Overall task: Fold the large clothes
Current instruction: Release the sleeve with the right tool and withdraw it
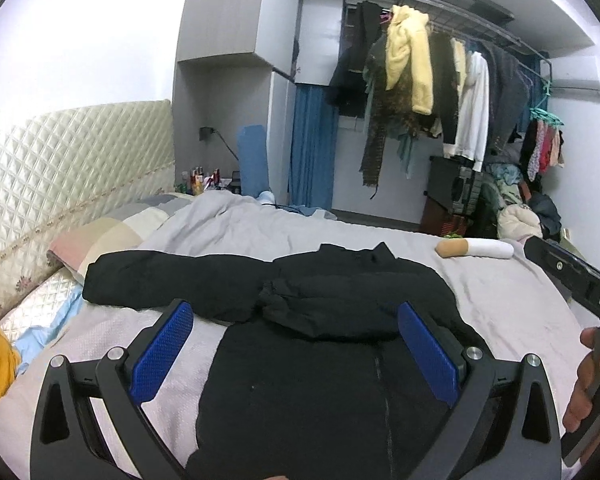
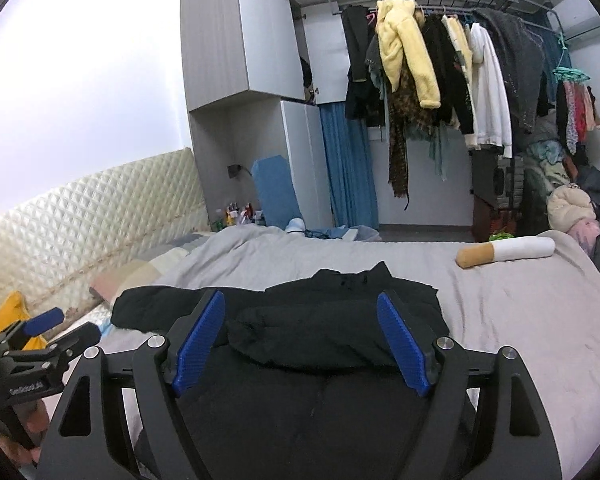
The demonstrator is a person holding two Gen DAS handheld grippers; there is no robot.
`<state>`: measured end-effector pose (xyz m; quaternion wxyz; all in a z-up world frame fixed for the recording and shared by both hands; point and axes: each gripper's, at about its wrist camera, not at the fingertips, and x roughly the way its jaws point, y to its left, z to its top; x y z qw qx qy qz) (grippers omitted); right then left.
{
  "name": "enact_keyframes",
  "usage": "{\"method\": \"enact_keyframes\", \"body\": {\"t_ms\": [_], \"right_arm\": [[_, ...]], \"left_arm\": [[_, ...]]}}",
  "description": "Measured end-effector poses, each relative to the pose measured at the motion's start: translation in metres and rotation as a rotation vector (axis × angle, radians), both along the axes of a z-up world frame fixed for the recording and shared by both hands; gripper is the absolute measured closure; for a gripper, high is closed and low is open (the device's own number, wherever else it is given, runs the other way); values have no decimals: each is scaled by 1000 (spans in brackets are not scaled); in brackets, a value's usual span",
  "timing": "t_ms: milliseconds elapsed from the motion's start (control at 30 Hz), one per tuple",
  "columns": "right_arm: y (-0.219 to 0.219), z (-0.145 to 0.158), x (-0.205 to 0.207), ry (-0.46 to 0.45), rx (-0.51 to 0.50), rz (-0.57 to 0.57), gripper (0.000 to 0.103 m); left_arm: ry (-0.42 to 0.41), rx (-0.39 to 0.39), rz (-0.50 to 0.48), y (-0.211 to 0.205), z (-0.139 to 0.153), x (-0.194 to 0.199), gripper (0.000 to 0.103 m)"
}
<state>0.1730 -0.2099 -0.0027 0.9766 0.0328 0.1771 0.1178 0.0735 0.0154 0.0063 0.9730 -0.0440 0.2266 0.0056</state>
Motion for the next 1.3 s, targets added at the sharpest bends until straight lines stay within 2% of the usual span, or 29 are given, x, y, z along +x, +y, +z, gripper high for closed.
{"method": "enact_keyframes", "body": {"t_ms": [233, 400, 667, 867, 1300], "right_arm": [[-17, -22, -34, -12, 24, -31, 25], [-29, -43, -55, -8, 22, -71, 24], [-48, -74, -75, 20, 46, -125, 23], [-54, -95, -81, 49, 30, -152, 23], [-54, -102, -80, 57, 3, -166, 19]], "left_arm": [[7, -35, -37, -12, -12, -18, 0], [34, 9, -43, -22, -27, -23, 0], [47, 11, -82, -35, -51, -25, 0], [89, 4, -107, -41, -70, -18, 0], [126, 6, -110, -26, -92, -4, 0]]}}
